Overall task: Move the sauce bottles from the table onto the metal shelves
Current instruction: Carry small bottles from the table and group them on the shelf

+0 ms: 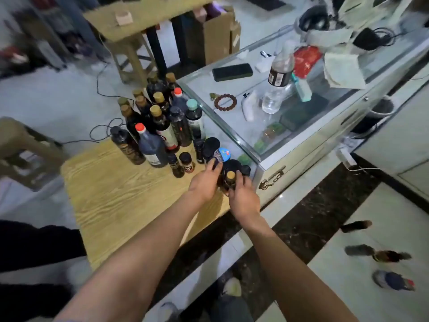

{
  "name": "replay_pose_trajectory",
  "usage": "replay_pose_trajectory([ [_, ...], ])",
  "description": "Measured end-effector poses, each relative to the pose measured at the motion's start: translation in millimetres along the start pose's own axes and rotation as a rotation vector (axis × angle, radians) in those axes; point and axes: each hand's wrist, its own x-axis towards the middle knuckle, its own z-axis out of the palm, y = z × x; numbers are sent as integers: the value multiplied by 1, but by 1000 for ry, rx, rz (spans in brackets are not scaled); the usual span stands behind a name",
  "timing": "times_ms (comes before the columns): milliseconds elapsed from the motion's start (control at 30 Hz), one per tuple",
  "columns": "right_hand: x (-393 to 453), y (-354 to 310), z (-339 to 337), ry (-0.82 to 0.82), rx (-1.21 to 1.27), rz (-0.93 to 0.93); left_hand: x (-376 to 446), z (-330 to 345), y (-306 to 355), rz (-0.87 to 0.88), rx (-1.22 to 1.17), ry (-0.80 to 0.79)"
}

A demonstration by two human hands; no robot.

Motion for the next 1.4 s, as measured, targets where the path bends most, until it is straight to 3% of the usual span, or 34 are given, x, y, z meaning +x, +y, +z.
replay_pose_trajectory([
  [400,27,9,-4,-40,92,-90,27,7,-2,-64,-18,-37],
  [767,24,15,0,-41,247,-35,17,15,2,-65,-15,-8],
  [1033,-10,11,-3,-3,361,65,-11,11,-26,-17,-268,43],
  [1133,-37,5,-13,47,465,143,-26,0,-31,-11,-472,48],
  [1400,-140,-24,-53,329,731,249,-88,-33,-8,270,-842,-13],
])
